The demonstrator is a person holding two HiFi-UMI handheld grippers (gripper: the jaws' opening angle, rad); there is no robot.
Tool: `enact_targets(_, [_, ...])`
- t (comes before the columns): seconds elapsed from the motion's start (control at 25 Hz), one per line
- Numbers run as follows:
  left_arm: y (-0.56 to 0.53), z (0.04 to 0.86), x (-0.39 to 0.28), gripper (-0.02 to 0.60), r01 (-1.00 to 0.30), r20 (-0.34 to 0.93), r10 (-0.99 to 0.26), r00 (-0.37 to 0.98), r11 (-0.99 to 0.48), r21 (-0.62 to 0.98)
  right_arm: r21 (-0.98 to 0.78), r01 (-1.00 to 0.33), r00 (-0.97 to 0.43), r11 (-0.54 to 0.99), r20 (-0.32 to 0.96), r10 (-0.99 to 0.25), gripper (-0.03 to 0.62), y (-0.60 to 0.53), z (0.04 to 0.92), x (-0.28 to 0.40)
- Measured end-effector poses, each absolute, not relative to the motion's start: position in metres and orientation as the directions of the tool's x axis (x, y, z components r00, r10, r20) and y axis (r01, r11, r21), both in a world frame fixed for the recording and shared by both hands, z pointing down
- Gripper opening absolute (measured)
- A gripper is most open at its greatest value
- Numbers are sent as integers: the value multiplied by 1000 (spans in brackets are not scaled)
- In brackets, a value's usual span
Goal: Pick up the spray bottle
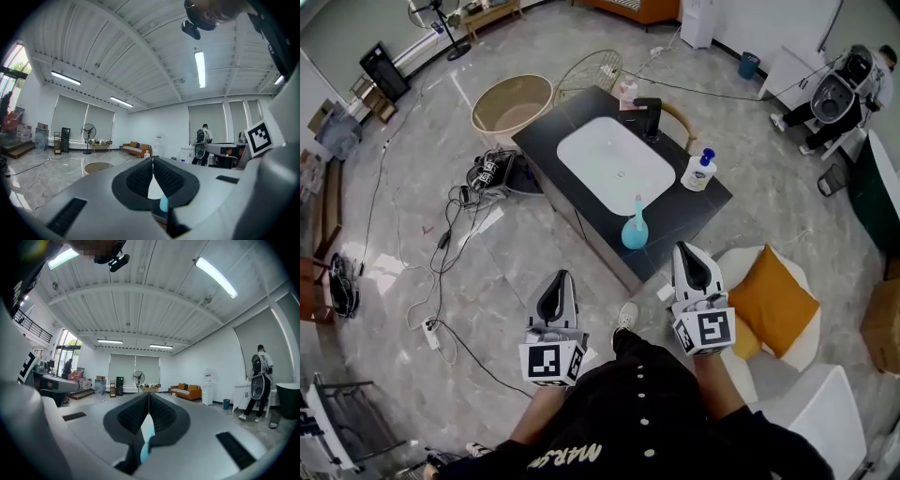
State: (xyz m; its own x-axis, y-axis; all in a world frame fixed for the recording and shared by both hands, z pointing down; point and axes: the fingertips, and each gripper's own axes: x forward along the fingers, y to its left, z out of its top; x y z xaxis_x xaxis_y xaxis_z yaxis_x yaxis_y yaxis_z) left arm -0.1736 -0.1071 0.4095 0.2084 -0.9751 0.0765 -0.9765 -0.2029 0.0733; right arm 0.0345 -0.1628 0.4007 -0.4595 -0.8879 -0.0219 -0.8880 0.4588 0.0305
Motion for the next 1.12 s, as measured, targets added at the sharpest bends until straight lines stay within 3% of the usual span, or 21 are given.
enact_targets(0.4, [-219,395,-163,17,-976,53,-975,214,-211,62,46,-883,-469,468,-38,-882,-5,-272,386,38])
enact_targets(0.88, [-266,405,-166,17,-971,113,-965,238,-232,64,-11,-880,-476,476,33,-879,-2,-308,416,24])
enact_targets(0.92, [-267,407,-166,17,-968,123,-961,249,-242,67,-20,-880,-475,474,47,-879,9,-308,422,21])
enact_targets(1.12, [-277,426,-163,17,-948,177,-932,317,-307,83,-58,-881,-474,470,142,-869,190,-306,464,1])
